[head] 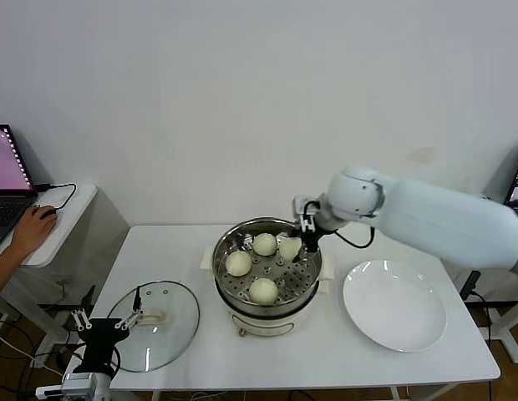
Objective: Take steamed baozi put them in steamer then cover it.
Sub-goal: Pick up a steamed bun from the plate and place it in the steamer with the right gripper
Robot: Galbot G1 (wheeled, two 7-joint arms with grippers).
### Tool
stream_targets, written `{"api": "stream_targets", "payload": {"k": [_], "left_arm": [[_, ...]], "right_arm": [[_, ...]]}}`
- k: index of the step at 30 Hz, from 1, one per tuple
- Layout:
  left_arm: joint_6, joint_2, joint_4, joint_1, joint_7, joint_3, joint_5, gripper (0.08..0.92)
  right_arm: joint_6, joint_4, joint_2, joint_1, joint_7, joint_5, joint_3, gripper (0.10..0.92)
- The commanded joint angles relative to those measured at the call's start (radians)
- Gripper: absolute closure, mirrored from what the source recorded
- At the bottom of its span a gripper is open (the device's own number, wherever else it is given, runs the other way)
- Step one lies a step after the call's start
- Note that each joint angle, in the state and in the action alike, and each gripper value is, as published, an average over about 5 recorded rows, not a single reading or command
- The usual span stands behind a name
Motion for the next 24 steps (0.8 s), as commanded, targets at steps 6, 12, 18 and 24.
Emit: {"api": "stream_targets", "payload": {"k": [6,12,18,24], "left_arm": [[0.0,-0.003,0.006,-0.005,0.0,0.001,0.0,0.177],[0.0,-0.004,0.003,-0.002,0.0,0.001,0.0,0.177],[0.0,-0.004,0.0,0.001,0.0,-0.002,0.0,0.177],[0.0,-0.004,-0.001,0.0,0.0,-0.003,-0.001,0.177]], "right_arm": [[0.003,-0.09,0.092,-0.095,0.015,-0.108,-0.015,0.423],[-0.002,-0.077,0.076,-0.106,0.02,-0.1,0.008,0.423],[-0.008,-0.028,0.023,-0.073,-0.006,-0.057,0.067,0.333],[0.012,0.064,-0.094,-0.064,0.026,-0.013,0.154,0.211]]}}
